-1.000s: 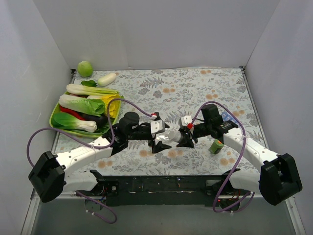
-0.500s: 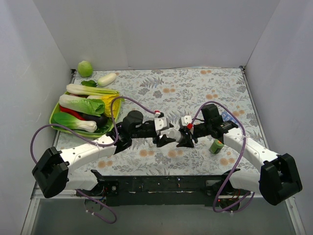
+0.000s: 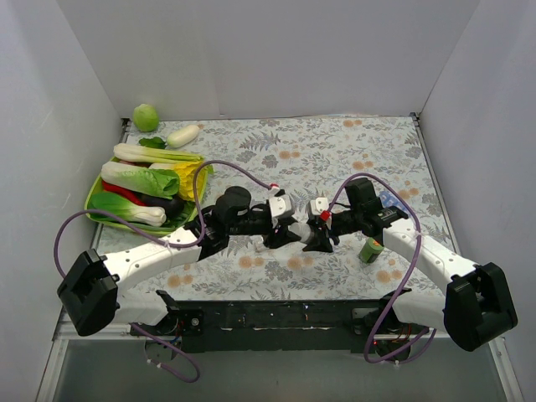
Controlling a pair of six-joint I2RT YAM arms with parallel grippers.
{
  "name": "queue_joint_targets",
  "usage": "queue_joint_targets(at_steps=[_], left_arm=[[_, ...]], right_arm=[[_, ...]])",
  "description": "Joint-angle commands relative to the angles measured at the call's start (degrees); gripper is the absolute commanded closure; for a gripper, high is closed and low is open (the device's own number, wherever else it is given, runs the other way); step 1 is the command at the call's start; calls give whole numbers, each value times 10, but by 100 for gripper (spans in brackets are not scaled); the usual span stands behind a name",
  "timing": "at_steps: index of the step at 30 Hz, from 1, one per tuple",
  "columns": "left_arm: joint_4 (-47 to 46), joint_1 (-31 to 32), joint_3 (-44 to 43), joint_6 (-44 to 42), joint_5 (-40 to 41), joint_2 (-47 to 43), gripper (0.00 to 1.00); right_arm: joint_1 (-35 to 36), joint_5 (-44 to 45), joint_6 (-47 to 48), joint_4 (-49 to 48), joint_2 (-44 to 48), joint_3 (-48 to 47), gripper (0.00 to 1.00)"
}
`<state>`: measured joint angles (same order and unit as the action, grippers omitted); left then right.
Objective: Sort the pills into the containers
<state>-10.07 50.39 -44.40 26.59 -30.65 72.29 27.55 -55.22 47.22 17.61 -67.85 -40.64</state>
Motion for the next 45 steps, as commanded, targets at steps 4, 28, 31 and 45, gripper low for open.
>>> queue_joint_targets(at_steps=[4,28,31,45], left_arm=[[117,0,-101,254,110,16,100],[219,-243,96,600,263,-98,100],[228,-288,101,599,284,-56,100],[243,-316,37,604,364,117,59]], right_arm=[[1,-2,-4,-13,11,-1,96],[-7,12,-22,-32,24,7,96],[-10,12,-27,-35,26,7,96],[-21,6,-35,-48,36,17,95]])
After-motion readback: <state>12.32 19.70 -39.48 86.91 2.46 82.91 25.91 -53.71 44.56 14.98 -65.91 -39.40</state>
